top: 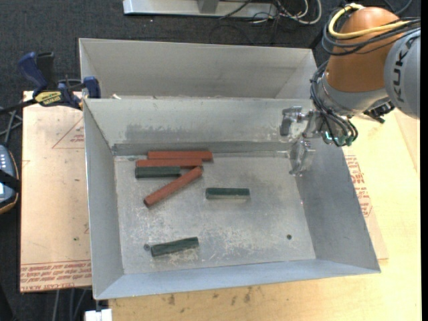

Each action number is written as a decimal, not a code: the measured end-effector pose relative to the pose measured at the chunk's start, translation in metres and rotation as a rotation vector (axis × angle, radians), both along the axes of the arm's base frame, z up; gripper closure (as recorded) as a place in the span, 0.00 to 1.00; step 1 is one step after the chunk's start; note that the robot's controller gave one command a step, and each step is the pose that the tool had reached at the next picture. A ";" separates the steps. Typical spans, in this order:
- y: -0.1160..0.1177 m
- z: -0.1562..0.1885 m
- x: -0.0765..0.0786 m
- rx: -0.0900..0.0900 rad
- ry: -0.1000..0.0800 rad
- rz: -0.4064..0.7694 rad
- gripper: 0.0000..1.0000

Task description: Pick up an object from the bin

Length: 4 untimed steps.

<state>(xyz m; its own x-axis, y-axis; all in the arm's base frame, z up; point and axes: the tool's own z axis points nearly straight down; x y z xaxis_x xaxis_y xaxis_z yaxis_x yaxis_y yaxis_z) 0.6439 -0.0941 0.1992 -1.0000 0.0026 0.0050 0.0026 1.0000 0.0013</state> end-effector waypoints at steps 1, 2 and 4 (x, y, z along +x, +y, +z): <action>0.000 0.004 0.002 -0.001 -0.007 0.001 0.00; 0.042 -0.043 -0.016 -0.003 -0.013 -0.009 0.00; 0.081 -0.128 -0.018 0.000 -0.007 -0.049 1.00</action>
Offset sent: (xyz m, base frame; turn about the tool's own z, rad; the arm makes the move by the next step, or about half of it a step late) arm -0.0266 0.0669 -0.0693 0.0107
